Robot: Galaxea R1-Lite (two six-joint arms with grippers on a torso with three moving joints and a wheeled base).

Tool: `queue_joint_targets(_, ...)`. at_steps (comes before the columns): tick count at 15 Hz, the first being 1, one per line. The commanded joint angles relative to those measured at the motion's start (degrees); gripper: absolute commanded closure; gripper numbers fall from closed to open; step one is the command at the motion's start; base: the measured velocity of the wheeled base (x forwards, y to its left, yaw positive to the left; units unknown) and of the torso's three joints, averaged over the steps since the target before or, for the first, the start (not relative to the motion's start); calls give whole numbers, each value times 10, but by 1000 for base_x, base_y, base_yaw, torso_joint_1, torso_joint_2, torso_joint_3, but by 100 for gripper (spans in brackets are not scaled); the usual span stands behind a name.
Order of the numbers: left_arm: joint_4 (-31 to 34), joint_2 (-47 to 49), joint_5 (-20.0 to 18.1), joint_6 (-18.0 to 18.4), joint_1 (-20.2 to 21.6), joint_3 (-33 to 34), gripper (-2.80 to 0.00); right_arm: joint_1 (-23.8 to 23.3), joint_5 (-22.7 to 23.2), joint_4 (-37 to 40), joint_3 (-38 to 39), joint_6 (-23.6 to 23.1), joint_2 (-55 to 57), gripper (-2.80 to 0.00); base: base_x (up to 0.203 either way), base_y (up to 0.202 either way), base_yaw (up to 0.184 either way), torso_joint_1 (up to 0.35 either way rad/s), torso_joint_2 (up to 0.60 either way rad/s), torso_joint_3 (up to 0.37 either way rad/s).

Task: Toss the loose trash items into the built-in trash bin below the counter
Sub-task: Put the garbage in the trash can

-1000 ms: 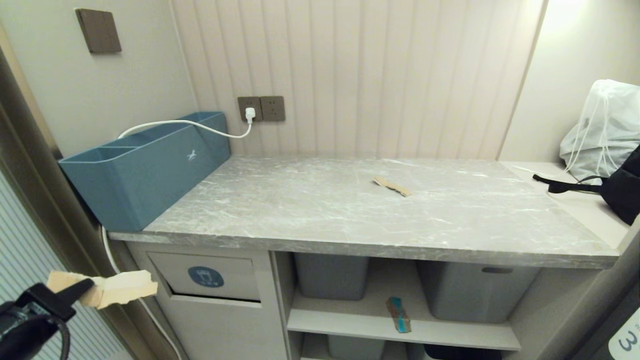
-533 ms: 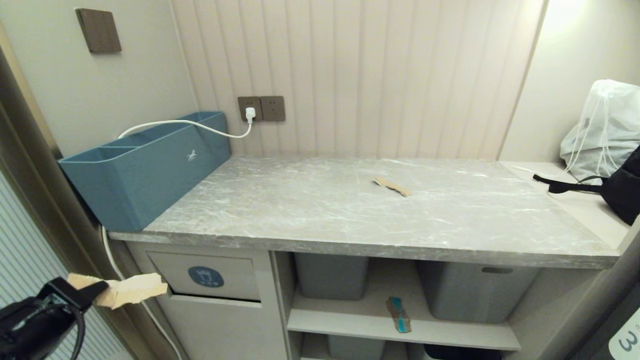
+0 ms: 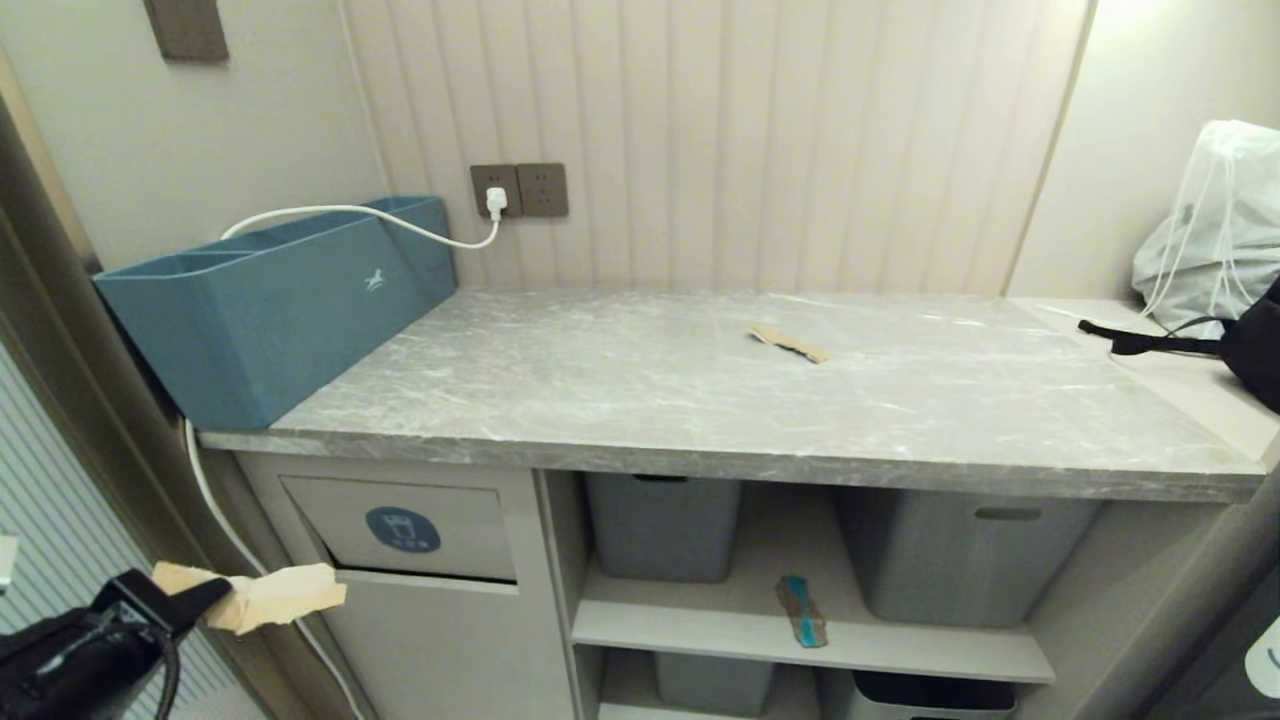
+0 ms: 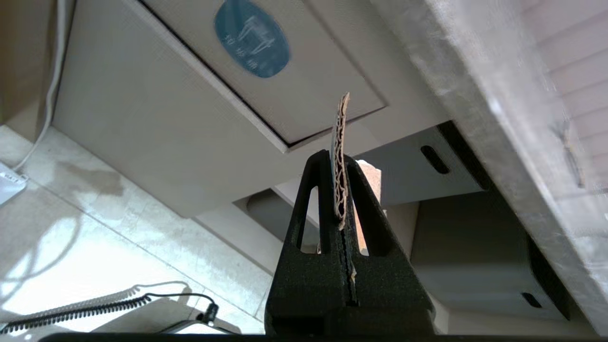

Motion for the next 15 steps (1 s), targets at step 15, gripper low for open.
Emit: queue_joint_targets(15,-357,373,-65,-44,40,-38,0,0,0,2,0,1,1,0,0,0,0,-168,420,248)
